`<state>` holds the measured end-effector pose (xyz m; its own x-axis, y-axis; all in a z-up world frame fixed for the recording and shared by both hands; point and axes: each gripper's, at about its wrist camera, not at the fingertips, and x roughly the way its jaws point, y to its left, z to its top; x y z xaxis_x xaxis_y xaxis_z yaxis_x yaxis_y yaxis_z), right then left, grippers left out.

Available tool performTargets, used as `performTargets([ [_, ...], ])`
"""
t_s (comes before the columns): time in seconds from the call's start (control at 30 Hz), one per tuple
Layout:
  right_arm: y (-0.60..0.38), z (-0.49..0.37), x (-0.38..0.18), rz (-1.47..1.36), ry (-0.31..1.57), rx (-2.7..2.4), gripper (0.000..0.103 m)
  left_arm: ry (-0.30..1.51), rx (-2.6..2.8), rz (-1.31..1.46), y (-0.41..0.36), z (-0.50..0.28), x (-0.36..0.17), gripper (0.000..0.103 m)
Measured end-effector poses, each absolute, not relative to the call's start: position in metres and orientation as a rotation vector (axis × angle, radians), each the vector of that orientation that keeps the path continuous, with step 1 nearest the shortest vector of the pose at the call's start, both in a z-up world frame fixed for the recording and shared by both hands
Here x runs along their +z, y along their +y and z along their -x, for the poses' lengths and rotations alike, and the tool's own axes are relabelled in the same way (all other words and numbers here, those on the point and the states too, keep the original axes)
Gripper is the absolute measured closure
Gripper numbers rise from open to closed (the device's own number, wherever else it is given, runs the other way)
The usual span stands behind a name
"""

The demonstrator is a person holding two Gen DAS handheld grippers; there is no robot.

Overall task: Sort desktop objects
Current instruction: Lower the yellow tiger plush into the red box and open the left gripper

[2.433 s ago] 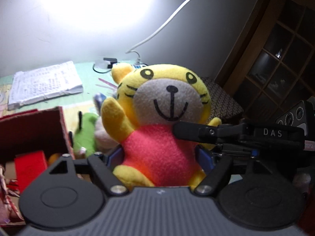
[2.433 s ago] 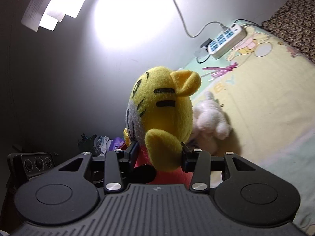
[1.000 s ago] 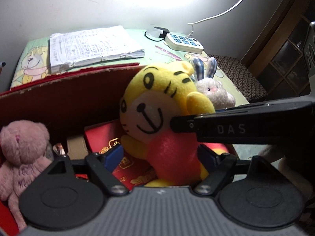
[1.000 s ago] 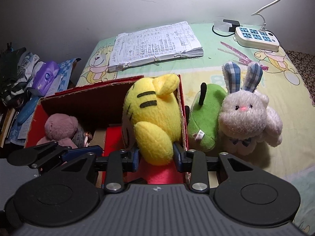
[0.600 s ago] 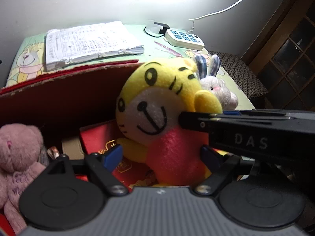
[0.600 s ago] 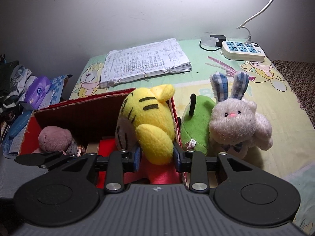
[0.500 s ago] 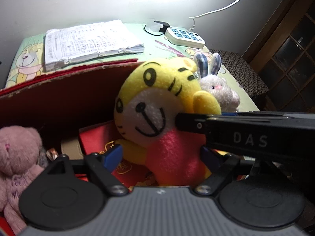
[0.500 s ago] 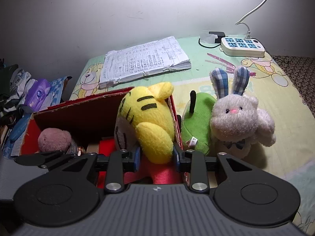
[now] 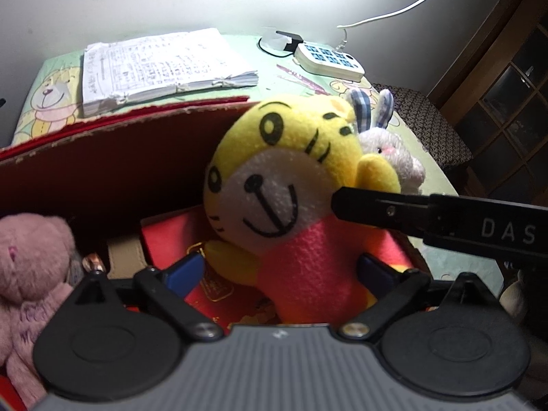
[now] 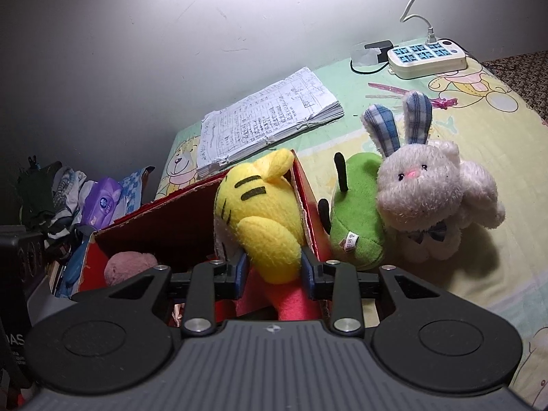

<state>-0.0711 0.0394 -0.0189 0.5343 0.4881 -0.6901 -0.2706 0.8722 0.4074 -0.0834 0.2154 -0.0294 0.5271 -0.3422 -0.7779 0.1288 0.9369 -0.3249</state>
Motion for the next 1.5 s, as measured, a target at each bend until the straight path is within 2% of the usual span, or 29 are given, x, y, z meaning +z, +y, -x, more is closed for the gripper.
performTargets([
  [0.33,0.041,0.077,-0.023,-0.218,0.861,0.466,0.072,0.987,-0.247,0.224,0.212,0.082,-0.031,0.0],
  [1.13,0.036,0.085,-0.028,-0.226,0.801,0.497,0.071,0.989,-0.2,0.194,0.207,0.084,-0.029,0.0],
  [1.3,0.03,0.086,-0.031,-0.278,0.778,0.533,0.064,1.001,-0.191,0.196,0.208,0.083,-0.029,0.0],
  [1.5,0.028,0.087,-0.032,-0.296,0.766,0.542,0.064,0.998,-0.175,0.175,0.204,0.084,-0.027,0.0],
])
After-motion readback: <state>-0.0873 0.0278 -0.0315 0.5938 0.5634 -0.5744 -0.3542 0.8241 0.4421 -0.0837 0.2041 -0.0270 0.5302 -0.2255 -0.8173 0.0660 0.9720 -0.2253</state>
